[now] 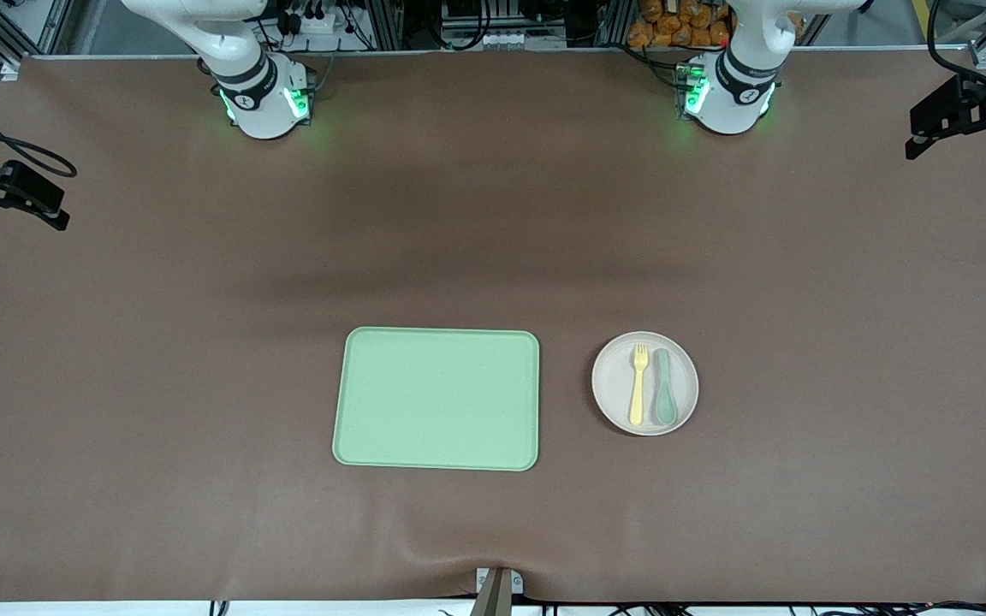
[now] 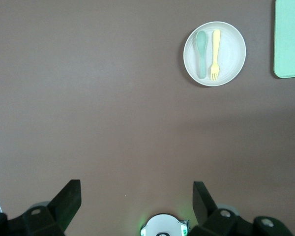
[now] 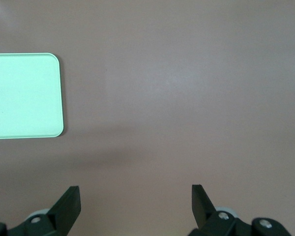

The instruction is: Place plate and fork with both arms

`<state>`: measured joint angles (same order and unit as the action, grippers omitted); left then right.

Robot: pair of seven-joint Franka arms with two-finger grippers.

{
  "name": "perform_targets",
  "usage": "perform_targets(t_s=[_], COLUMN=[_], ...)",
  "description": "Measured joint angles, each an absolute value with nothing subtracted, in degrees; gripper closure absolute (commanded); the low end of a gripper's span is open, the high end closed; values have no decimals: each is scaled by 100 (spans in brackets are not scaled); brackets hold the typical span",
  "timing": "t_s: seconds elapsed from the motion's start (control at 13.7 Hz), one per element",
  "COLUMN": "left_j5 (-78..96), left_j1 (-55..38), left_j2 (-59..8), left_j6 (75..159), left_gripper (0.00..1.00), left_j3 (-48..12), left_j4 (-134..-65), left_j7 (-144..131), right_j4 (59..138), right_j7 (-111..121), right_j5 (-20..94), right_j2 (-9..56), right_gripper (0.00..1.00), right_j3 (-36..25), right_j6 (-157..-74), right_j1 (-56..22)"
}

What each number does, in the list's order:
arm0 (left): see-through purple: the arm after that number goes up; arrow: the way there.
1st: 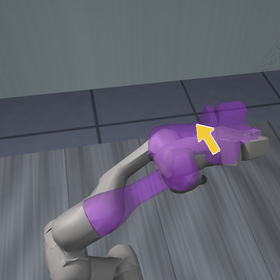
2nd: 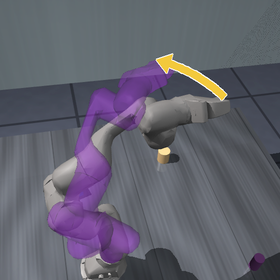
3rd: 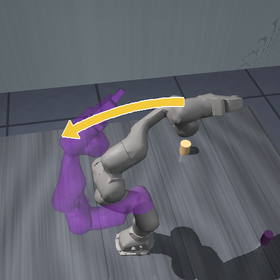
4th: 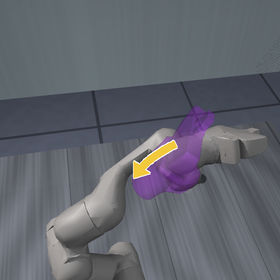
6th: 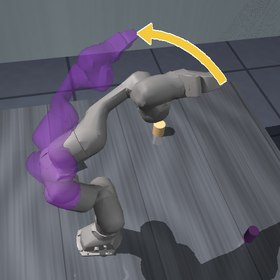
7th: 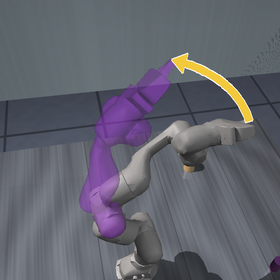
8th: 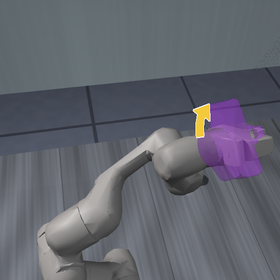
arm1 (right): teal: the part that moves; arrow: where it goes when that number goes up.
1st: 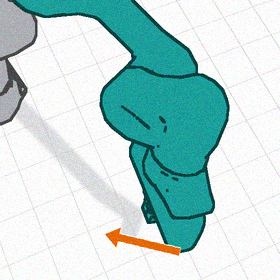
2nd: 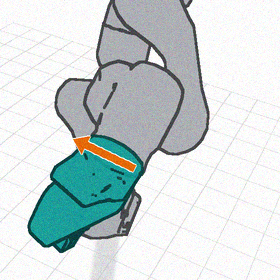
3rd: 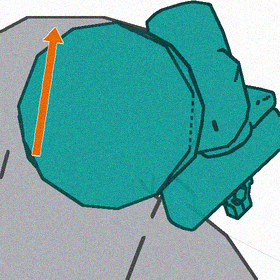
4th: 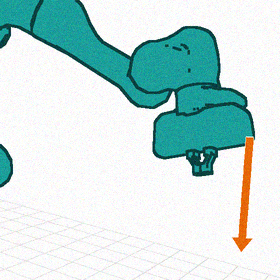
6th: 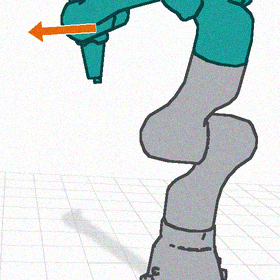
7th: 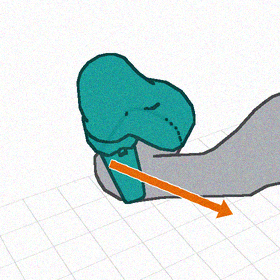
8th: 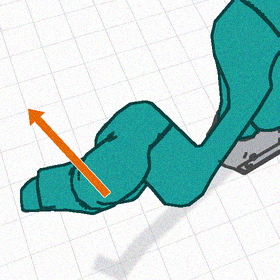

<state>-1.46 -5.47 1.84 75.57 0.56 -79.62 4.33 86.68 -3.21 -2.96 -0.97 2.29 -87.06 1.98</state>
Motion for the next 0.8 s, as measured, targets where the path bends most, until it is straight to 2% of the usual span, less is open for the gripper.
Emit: perform_targets(t_s=[0.8], left_j5=[-146], left_j1=[-528], left_j2=[208], left_j6=[7557], left_gripper=[0], left_j3=[-53], left_j4=[-7953], left_j7=[444], right_j4=[8668], right_j7=[-321], right_j5=[-296], right_j2=[-97], right_gripper=[0], right_j3=[236], right_j6=[-8706], right_j1=[193])
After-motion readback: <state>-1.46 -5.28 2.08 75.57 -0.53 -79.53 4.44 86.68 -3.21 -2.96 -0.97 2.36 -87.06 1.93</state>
